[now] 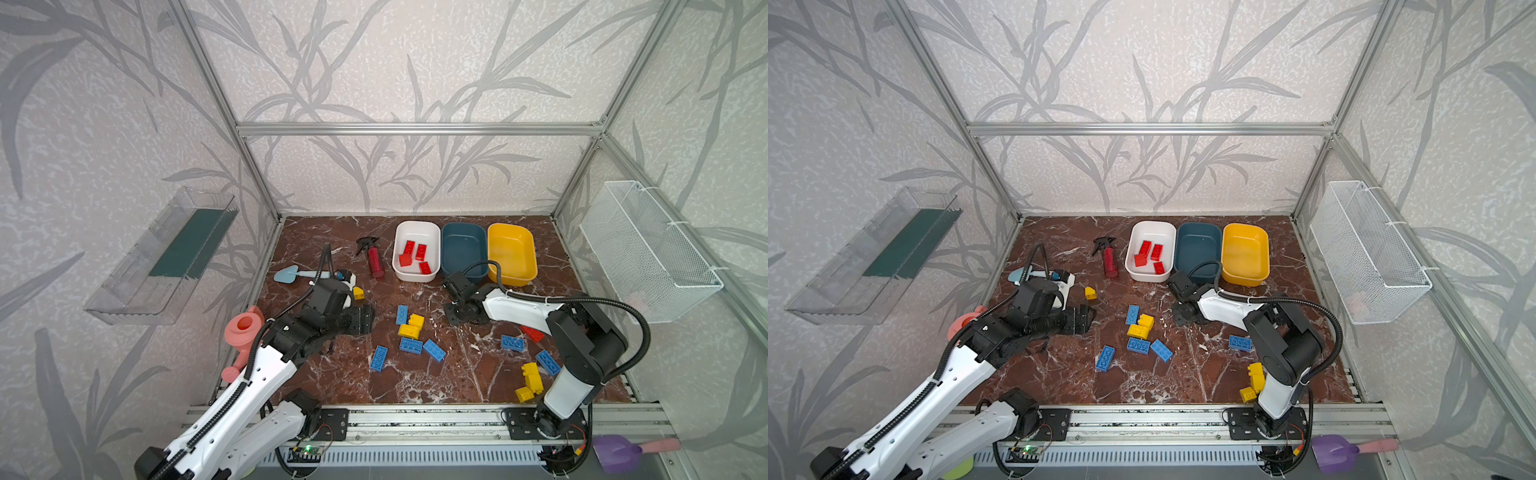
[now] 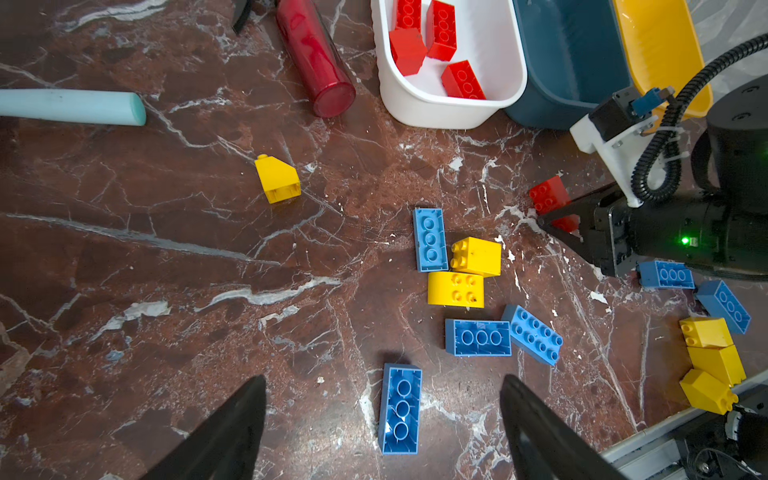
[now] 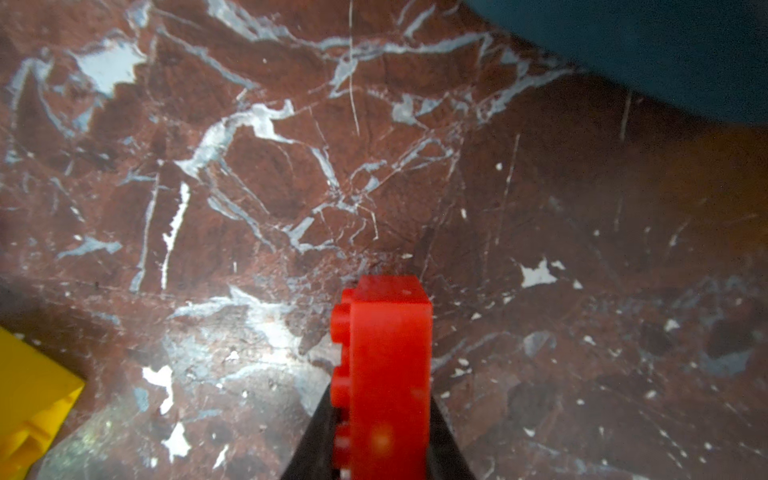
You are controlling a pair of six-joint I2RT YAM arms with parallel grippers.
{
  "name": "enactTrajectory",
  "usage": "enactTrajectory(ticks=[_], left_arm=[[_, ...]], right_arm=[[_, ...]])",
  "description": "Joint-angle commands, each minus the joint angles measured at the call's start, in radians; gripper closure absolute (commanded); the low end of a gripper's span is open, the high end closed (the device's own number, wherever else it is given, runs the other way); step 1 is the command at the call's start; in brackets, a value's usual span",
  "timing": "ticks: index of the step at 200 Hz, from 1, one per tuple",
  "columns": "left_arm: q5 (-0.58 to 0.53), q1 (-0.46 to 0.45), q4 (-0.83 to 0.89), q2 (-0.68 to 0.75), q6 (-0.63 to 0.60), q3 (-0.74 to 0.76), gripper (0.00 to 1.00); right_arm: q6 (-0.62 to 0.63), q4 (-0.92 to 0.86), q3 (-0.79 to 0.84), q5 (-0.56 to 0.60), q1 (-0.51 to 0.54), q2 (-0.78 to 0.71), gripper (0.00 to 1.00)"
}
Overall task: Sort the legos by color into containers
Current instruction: 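Lift red brick into white bin with right gripper and open it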
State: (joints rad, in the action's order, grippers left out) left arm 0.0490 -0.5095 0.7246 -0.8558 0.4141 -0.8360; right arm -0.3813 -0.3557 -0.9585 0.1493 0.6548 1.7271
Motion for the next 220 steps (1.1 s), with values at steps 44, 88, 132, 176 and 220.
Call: enactTrajectory(ticks=[44, 88, 132, 176, 220], left_arm=[[-0.067, -0.001, 0.014, 0.057, 0.003, 0.000, 0.12], [-0.104, 0.000, 0.023, 0.086, 0.004, 0.006, 0.12], [-0.107, 0.004, 0.024, 0.087, 0.003, 0.004, 0.12], [-0.099, 0.012, 0.021, 0.080, 0.000, 0.004, 0.13], [-0.087, 0.018, 0.023, 0.072, -0.002, 0.002, 0.13]], right_arm=[[0.043, -0.106, -0.095, -0.038, 0.039, -0.131, 0.90], [0.081, -0.133, -0.233, -0.105, 0.041, -0.123, 0.91], [0.143, -0.117, -0.394, -0.105, 0.037, -0.033, 0.91], [0.177, -0.175, -0.610, -0.117, 0.024, 0.145, 0.92], [0.164, -0.217, -0.788, -0.163, -0.015, 0.314, 0.92]])
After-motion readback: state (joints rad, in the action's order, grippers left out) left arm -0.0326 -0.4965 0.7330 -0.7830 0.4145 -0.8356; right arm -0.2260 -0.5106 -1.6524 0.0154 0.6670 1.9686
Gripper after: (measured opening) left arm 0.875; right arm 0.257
